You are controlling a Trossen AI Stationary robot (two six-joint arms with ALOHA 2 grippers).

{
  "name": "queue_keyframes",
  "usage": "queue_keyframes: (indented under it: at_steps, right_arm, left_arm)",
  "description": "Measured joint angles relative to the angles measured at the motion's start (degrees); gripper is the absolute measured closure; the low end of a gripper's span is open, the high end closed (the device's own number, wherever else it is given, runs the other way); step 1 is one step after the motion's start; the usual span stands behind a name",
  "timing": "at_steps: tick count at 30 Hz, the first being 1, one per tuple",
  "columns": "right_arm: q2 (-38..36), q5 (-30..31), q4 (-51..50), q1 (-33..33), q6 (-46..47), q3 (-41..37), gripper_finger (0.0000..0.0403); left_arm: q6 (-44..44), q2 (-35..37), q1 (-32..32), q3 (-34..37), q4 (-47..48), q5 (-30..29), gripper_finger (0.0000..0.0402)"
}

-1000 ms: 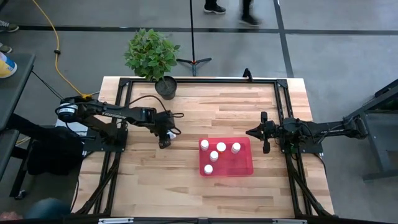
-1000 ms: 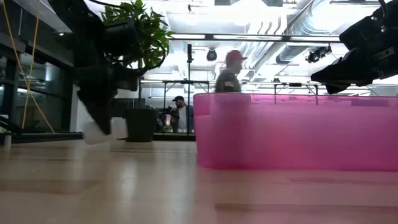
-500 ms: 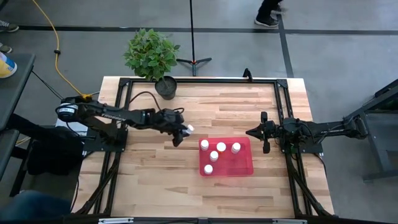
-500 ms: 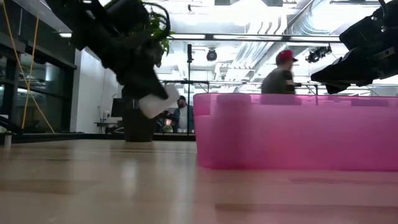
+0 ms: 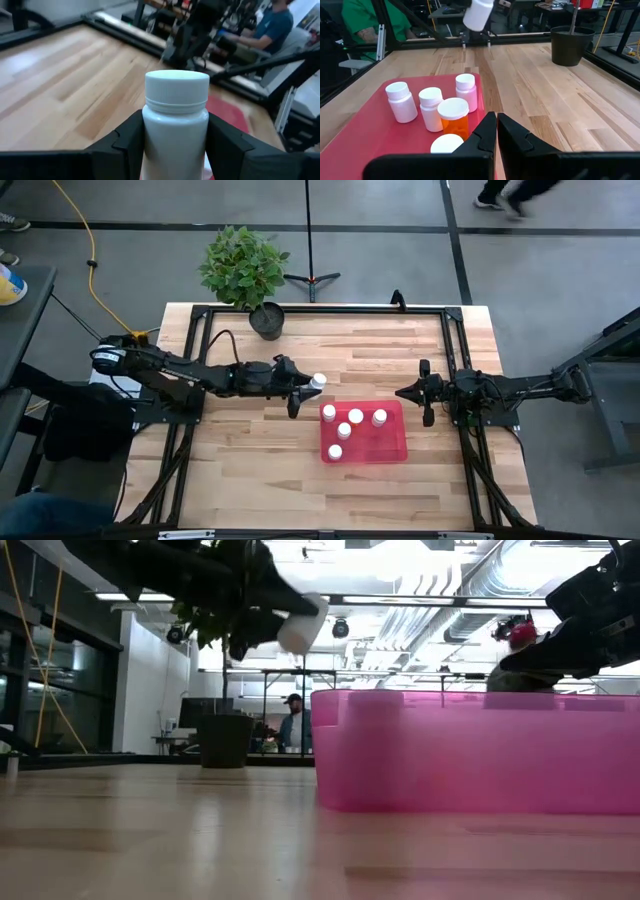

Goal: Pick and place pill bottles into a basket
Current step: Put the white pill bottle into the pink bin

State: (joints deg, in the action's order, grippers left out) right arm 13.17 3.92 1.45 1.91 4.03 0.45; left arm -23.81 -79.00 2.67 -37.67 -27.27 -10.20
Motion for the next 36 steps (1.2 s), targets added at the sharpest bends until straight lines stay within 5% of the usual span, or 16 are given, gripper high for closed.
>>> queue_keyframes:
  at_steps: [10,20,36]
  right_arm:
    - [0.00,-0.04,0.01,0.00,0.00,0.00,0.0396]
    - [-0.02,-0.07,0.01,0.00,0.15,0.00,0.0396]
    - [-0.02,0.49,0.75,-0.02,12.48,0.00,0.0380]
  left_arm:
    - [3.03,-1.60,1.61,-0.02,-9.30,-5.04,0.0198]
    - [3.51,-16.42,1.74,-1.71,-33.50,-4.27,0.0197]
    - [7.08,-25.53,4.49,-13.54,-30.88,-3.14,0.0197]
